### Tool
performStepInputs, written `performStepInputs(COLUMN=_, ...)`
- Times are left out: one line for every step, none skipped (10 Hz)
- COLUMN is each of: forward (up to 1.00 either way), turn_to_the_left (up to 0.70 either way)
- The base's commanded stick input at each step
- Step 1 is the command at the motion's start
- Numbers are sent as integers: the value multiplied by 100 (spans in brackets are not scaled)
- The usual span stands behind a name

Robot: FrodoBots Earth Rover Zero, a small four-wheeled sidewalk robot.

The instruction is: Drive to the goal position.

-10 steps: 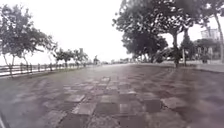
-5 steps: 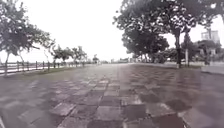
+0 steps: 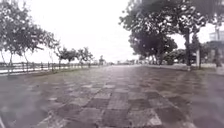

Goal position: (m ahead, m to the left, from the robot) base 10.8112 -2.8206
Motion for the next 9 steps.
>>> performStepInputs(forward=100, turn_to_the_left=0)
performStepInputs(forward=100, turn_to_the_left=0)
performStepInputs(forward=100, turn_to_the_left=0)
performStepInputs(forward=100, turn_to_the_left=0)
performStepInputs(forward=100, turn_to_the_left=0)
performStepInputs(forward=100, turn_to_the_left=0)
performStepInputs(forward=100, turn_to_the_left=0)
performStepInputs(forward=100, turn_to_the_left=0)
performStepInputs(forward=100, turn_to_the_left=0)
